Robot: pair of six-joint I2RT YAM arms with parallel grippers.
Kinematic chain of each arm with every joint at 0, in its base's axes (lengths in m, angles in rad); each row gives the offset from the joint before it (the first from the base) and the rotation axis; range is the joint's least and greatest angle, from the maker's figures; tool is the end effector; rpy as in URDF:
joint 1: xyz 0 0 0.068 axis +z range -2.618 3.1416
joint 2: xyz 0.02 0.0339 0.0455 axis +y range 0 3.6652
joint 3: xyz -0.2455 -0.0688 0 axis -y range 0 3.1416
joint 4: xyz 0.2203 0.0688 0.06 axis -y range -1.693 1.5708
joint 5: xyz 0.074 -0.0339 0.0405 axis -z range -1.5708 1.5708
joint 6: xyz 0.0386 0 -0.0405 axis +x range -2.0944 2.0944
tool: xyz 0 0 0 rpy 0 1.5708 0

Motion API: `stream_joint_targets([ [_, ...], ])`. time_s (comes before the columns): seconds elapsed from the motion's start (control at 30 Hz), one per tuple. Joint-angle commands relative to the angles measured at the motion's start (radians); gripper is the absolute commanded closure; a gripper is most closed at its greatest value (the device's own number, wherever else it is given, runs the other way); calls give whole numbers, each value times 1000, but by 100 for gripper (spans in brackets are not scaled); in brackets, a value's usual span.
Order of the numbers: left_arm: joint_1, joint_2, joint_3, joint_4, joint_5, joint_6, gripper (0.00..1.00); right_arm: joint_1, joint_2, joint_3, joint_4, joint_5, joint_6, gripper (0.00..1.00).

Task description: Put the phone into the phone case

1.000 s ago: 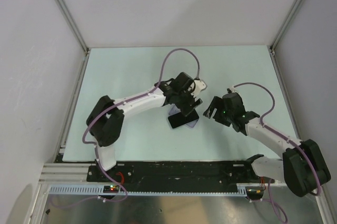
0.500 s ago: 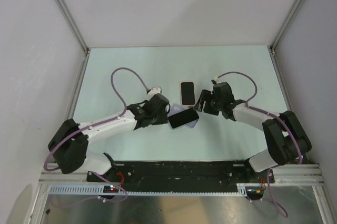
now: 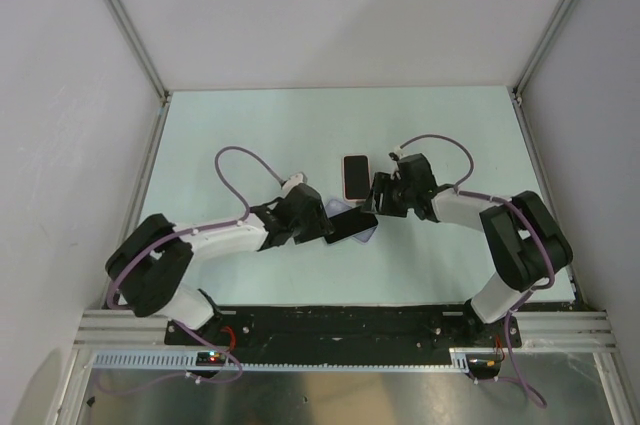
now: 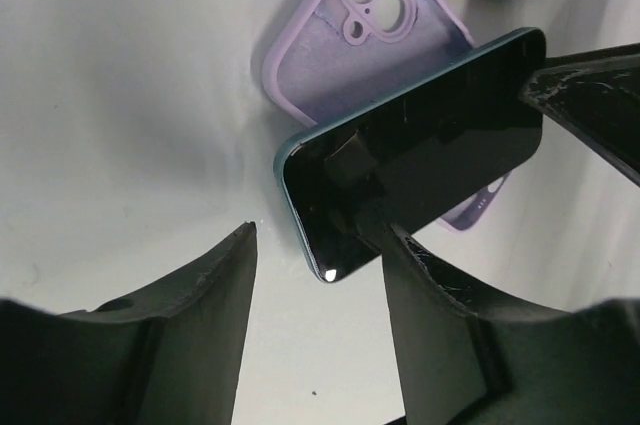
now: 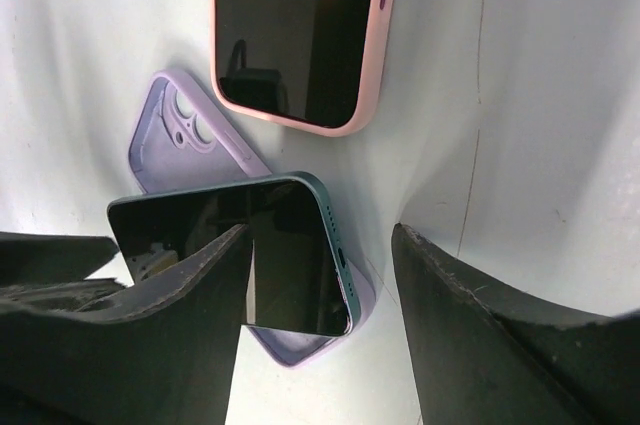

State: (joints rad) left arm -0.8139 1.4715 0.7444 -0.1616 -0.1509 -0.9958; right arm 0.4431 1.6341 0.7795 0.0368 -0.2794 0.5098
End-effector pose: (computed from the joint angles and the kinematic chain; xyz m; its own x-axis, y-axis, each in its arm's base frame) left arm 0.1902 -0.1929 0.1691 -0.8384 -0.3206 -0.4408 -0.0918 0.8802 -0.4656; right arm 0.2677 0.1388 0.1507 -0.8596 0.1113 -0.4987 -0.1867 0.8401 0.5093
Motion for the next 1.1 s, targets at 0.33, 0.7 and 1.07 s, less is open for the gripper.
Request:
stream_joint_targets([
  [0.33,13,103,8,157,76,-41,55,33,44,49,47,-22,-32,47],
  [0.7,20,120,53,153,78,-13,79,36,-10,52,-6,-15,-44,53],
  [1.07,19,116,113,101,74,18,89,35,-73,72,-88,-15,-42,53],
])
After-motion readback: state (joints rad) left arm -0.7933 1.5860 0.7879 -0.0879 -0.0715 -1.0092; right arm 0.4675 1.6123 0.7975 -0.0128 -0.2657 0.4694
